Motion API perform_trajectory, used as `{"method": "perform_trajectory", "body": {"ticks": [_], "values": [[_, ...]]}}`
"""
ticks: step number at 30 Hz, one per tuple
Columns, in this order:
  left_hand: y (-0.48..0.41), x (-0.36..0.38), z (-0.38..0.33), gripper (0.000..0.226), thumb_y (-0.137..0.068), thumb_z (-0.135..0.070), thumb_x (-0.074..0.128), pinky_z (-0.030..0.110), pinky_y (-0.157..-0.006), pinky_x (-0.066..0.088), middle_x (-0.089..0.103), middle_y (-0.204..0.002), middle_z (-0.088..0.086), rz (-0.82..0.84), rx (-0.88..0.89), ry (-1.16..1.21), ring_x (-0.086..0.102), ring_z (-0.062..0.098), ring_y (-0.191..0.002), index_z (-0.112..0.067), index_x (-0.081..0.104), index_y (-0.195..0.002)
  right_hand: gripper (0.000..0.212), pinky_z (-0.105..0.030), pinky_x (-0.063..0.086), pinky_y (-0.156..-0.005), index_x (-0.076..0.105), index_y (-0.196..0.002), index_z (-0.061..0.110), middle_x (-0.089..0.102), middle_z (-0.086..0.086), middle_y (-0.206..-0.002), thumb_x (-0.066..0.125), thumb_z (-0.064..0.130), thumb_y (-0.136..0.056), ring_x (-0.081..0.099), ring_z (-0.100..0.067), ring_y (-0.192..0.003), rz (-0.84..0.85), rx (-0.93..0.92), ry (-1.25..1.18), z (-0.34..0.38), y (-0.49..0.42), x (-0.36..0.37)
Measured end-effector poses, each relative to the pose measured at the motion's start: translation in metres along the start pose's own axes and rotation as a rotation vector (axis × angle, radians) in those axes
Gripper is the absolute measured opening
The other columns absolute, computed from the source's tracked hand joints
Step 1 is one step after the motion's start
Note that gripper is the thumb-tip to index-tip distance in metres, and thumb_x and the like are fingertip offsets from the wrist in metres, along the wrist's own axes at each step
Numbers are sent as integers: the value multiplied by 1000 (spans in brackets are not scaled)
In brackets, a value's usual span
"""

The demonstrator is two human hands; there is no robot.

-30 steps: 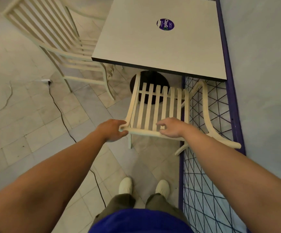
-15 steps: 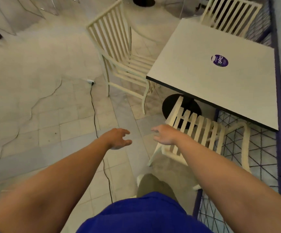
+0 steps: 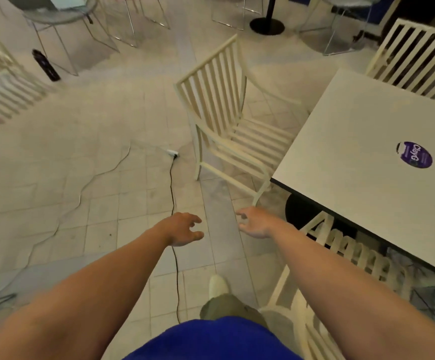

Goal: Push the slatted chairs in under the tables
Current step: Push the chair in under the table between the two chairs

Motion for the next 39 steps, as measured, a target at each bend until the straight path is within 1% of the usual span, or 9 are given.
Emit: {"method": "perform_trajectory", "body": {"ticks": [9, 12, 15, 18, 23, 26, 29, 32, 39], "values": [[-65, -118, 27, 59, -97, -50, 57, 35, -108, 42, 56, -144, 0, -36, 4, 25, 56, 20, -127, -25, 46, -149, 58, -33, 40, -108, 41, -152, 16, 50, -11, -149, 53, 35, -99, 49, -26, -134, -21, 0, 5, 50, -86, -95], [-103, -161, 31, 58, -97, -50, 57, 35, -108, 42, 56, -144, 0, -36, 64, -25, 55, 21, -127, -24, 47, -148, 57, -32, 42, -104, 41, -151, 14, 50, -11, -148, 53, 32, -99, 50, -27, -132, -80, 13, -3, 60, -116, -125], [-141, -208, 31, 58, -98, -48, 57, 37, -108, 42, 55, -145, 3, -27, 141, -56, 54, 22, -129, -22, 47, -149, 53, -37, 45, -103, 47, -147, 14, 55, -12, -143, 56, 31, -98, 54, -29, -126, -129, 61, -23, 68, -144, -153], [-185, -271, 34, 59, -98, -49, 57, 38, -108, 43, 55, -146, 4, -46, 222, -107, 54, 22, -129, -22, 46, -149, 55, -36, 44, -104, 43, -149, 15, 50, -9, -148, 55, 34, -99, 51, -28, -131, -152, 103, -59, 79, -183, -187], [-237, -377, 39, 59, -99, -49, 56, 38, -109, 42, 53, -148, 4, -65, 343, -245, 54, 22, -129, -21, 47, -149, 53, -39, 43, -106, 44, -147, 10, 51, -12, -146, 53, 35, -101, 50, -29, -131, -246, 152, -176, 116, -239, -246], [-270, -435, 37, 58, -98, -50, 56, 37, -110, 40, 52, -149, 3, -56, 391, -318, 52, 21, -131, -23, 46, -149, 57, -35, 41, -107, 42, -150, 12, 49, -10, -149, 53, 37, -100, 47, -27, -135, -281, 172, -248, 136, -268, -271], [-299, -475, 27, 59, -98, -51, 56, 37, -110, 40, 51, -150, 2, -50, 435, -367, 52, 22, -131, -24, 46, -150, 57, -32, 41, -106, 45, -149, 15, 49, -8, -150, 55, 40, -99, 48, -24, -136, -339, 184, -350, 143, -294, -293], [-342, -514, 13, 60, -98, -53, 55, 38, -111, 39, 50, -151, 1, -33, 491, -437, 50, 21, -133, -26, 44, -151, 57, -29, 41, -99, 48, -147, 18, 52, -6, -148, 56, 45, -97, 49, -22, -134, -388, 220, -444, 144, -324, -319], [-451, -575, -32, 60, -97, -54, 55, 38, -111, 40, 46, -153, -1, 53, 598, -625, 52, 19, -130, -29, 43, -150, 63, -32, 41, -103, 45, -148, 12, 55, -11, -144, 55, 48, -98, 52, -26, -131, -477, 359, -583, 121, -407, -367]]}}
Point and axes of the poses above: each hand's wrist, its own y-axis away from the middle knuckle, its own x-axis out of the palm, z = x × y, the point moved 2 cm from there along -y, towards the middle knuckle
